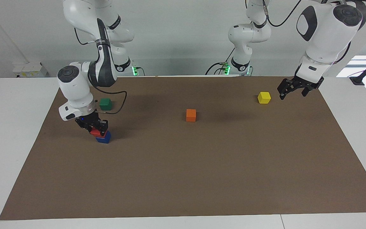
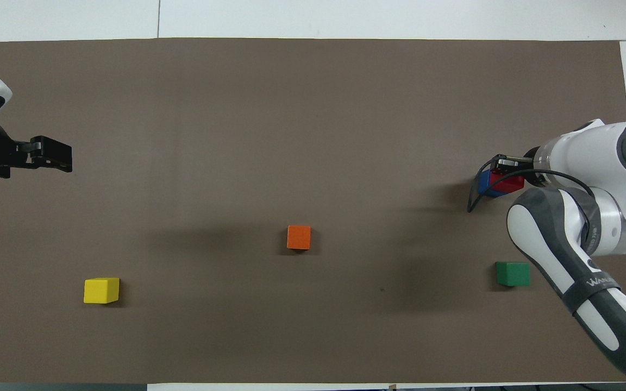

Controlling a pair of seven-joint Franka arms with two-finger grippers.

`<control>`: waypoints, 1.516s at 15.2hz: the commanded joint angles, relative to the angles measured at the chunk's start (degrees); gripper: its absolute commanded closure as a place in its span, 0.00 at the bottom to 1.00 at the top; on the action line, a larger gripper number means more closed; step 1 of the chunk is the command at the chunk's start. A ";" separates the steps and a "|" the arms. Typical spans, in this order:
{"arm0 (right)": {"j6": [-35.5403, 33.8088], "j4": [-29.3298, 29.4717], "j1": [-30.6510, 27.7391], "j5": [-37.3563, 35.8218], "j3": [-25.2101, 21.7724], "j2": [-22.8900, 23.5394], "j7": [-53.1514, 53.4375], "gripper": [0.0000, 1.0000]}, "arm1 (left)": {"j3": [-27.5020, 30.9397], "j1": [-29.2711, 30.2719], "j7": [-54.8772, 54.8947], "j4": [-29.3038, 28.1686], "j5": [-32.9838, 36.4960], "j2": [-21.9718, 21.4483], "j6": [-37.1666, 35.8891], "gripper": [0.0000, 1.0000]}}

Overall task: Transfer red block to right arm and stack on blue block
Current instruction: 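Lower the red cube onto the blue cube with the right gripper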

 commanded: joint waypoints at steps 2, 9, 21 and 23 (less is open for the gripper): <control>1.53 -1.60 -0.16 -1.42 0.32 -0.14 1.88 1.00 | 0.73 -0.56 0.30 -0.09 -0.71 -0.64 -0.72 0.00; 1.27 -1.60 -0.08 -1.42 0.41 -0.14 2.06 1.00 | 0.30 -1.35 0.82 -0.62 -1.15 -1.52 -2.21 0.00; -0.22 -0.55 0.72 -1.42 0.32 -0.05 2.06 0.01 | 0.65 -0.74 1.17 -0.96 -4.23 -1.60 -0.01 0.00; -3.45 1.90 0.63 -1.33 0.41 -0.23 1.79 0.00 | 0.65 -0.74 0.65 -1.05 -4.23 -1.78 -0.19 0.00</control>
